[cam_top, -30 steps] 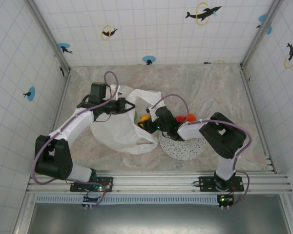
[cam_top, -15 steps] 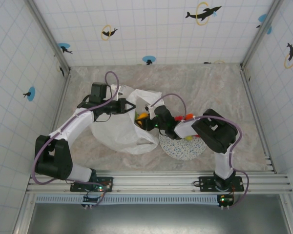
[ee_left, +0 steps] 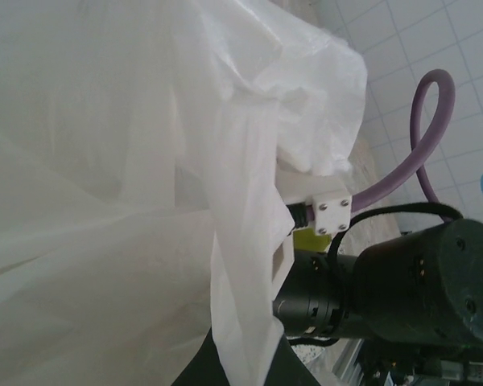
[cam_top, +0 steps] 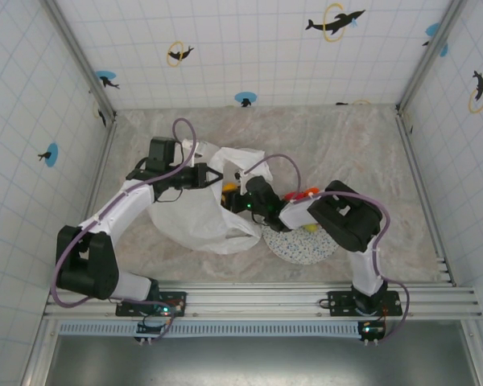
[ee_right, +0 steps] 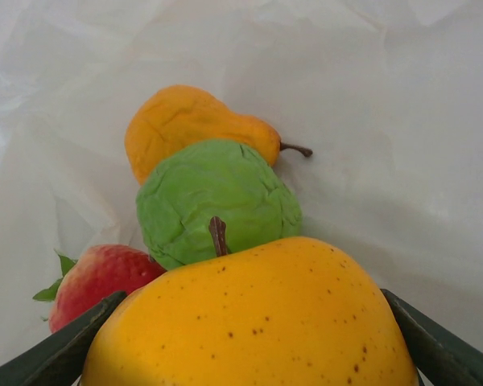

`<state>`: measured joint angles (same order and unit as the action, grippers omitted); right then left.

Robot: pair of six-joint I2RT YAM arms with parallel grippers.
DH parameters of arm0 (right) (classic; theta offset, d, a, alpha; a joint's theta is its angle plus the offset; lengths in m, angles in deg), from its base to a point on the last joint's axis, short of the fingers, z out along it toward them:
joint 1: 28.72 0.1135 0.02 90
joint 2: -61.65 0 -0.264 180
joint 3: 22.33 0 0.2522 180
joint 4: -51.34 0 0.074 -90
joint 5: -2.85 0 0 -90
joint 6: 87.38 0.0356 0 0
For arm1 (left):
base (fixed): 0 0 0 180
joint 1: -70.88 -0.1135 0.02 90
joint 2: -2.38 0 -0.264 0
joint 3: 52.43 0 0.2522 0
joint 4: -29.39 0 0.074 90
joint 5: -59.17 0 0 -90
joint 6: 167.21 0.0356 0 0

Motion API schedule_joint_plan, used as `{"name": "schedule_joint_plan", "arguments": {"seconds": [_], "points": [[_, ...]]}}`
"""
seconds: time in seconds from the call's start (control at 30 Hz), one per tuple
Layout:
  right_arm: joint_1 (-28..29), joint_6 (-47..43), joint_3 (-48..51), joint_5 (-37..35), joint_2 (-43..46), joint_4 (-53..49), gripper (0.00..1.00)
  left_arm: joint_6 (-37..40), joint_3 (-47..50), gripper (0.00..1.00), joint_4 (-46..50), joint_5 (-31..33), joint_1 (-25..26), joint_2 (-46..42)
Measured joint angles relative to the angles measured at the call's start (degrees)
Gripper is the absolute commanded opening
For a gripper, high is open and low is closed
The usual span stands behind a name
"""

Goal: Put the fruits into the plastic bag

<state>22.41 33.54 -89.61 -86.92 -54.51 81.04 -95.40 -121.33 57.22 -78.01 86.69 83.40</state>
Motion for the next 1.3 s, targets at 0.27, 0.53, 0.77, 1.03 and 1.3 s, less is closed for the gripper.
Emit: {"name": "schedule_joint_plan", "arguments": {"seconds": [0.27, 0.53, 0.77, 1.03, 1.3], "points": [[2.47, 8.92, -0.44, -7.45, -2.45, 1.95, 0.55, -0.24, 0.17, 0.0, -0.96, -0.59, 0.76, -0.02], [4.22, 15.96, -1.7, -12.68, -3.39, 3.06, 0.57, -2.45, 0.17, 0.0, -2.97, -2.01, 3.69, -0.02], [4.74, 19.3, -5.88, -14.99, -3.45, 2.69, 0.7, -3.54, 0.17, 0.0, -4.44, -2.75, 4.76, -0.02], [4.24, 19.37, -6.91, -14.82, -3.45, -4.66, 0.91, -3.5, 0.17, 0.0, -4.31, -1.03, 4.74, 0.02], [3.61, 12.81, -5.99, -11.28, 0.2, -13.57, 1.0, -3.48, 0.17, 0.0, -4.22, 0.44, 3.17, -0.02]]}}
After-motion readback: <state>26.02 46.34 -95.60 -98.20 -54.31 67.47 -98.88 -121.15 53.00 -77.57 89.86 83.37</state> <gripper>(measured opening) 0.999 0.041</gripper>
